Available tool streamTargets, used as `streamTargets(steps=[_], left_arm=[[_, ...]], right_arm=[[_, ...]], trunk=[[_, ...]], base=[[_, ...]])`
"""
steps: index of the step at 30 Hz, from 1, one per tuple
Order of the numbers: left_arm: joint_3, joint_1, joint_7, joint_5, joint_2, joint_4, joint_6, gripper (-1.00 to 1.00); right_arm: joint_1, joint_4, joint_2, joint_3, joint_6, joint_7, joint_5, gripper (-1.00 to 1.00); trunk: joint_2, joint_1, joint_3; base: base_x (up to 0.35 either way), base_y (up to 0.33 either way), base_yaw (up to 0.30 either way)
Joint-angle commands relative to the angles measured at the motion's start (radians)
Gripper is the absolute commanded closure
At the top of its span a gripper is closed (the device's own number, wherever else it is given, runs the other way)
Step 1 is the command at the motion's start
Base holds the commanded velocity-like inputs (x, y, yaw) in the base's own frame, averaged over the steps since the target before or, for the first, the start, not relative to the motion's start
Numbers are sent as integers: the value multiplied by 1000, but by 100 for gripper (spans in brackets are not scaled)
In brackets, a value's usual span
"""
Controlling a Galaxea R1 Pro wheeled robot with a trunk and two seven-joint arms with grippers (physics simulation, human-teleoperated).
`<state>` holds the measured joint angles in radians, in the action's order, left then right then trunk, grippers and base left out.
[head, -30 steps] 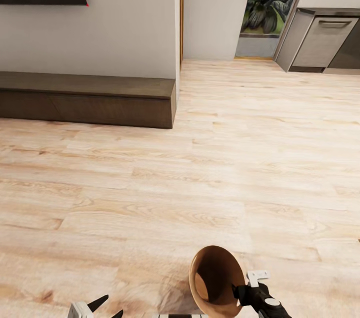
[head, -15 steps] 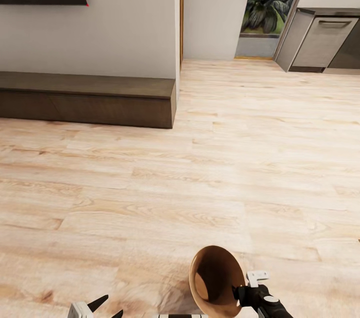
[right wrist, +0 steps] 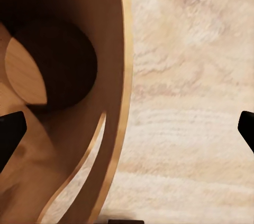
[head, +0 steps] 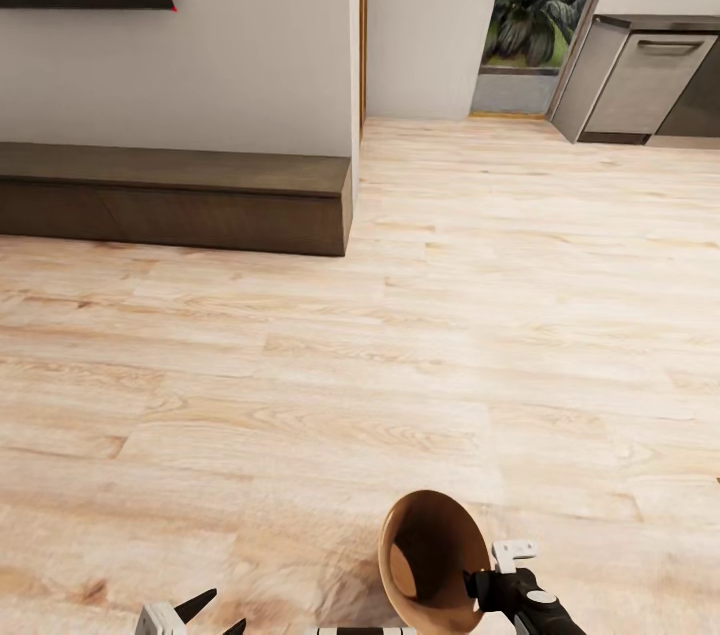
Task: Put the three can of soda from the living room inside the tash can in the kitchen.
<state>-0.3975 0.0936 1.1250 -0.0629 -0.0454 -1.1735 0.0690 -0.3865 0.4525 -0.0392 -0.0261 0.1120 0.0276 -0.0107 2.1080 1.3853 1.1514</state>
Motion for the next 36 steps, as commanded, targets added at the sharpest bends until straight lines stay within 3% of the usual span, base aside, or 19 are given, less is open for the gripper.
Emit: streamTargets(steps=[1,25,26,36], left_arm=[[0,0,0,0,0,0,0,-100],[-1,0,0,0,-1,0,0,-100],[-1,0,1,0,-1,0,0,-100],[-1,0,0,0,-1,0,0,-100]], right_arm=[[0,0,0,0,0,0,0,-100],[0,1,2,-1,-2,0,0,-100],[0,1,2,-1,-2,0,0,100],[0,3,1,-1,-3,0,1,100]], trunk=[[0,0,1],[0,0,13],[0,0,13],[0,0,13]], base=[[0,0,0],[0,0,0],[0,0,0],[0,0,0]])
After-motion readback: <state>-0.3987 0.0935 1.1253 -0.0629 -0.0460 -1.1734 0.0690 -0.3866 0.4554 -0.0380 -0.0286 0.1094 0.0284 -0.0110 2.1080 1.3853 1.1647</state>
